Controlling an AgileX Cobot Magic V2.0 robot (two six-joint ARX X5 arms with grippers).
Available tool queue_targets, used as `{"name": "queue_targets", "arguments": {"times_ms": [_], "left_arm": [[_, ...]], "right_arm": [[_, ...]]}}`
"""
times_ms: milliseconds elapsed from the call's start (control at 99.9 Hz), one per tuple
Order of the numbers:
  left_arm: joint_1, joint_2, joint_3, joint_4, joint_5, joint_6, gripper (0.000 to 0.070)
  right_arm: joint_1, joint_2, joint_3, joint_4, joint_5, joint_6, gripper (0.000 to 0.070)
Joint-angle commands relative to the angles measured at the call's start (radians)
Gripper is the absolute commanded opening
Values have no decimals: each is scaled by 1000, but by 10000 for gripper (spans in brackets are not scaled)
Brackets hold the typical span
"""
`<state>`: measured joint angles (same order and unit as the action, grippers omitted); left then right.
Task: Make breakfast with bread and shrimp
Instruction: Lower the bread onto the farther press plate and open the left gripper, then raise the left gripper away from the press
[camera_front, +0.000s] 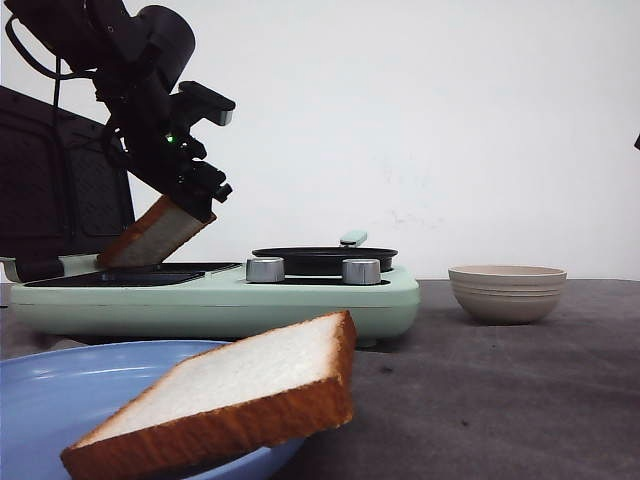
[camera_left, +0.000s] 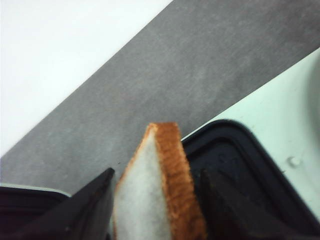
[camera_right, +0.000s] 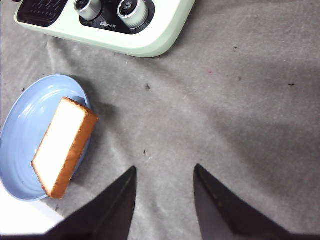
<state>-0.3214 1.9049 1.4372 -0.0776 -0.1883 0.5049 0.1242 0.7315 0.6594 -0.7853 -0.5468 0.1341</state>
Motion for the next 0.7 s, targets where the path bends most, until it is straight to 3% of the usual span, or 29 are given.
{"name": "queue_targets", "arguments": {"times_ms": [0, 401, 691], "left_arm": [[-5, 29, 27, 11, 10, -55, 284], [-6, 29, 27, 13, 40, -85, 285], [-6, -22, 27, 9, 41, -160, 285]], "right_arm": [[3, 4, 14, 2, -2, -14, 218], [3, 4, 14, 2, -2, -14, 218], [3, 4, 14, 2, -2, -14, 217]]}}
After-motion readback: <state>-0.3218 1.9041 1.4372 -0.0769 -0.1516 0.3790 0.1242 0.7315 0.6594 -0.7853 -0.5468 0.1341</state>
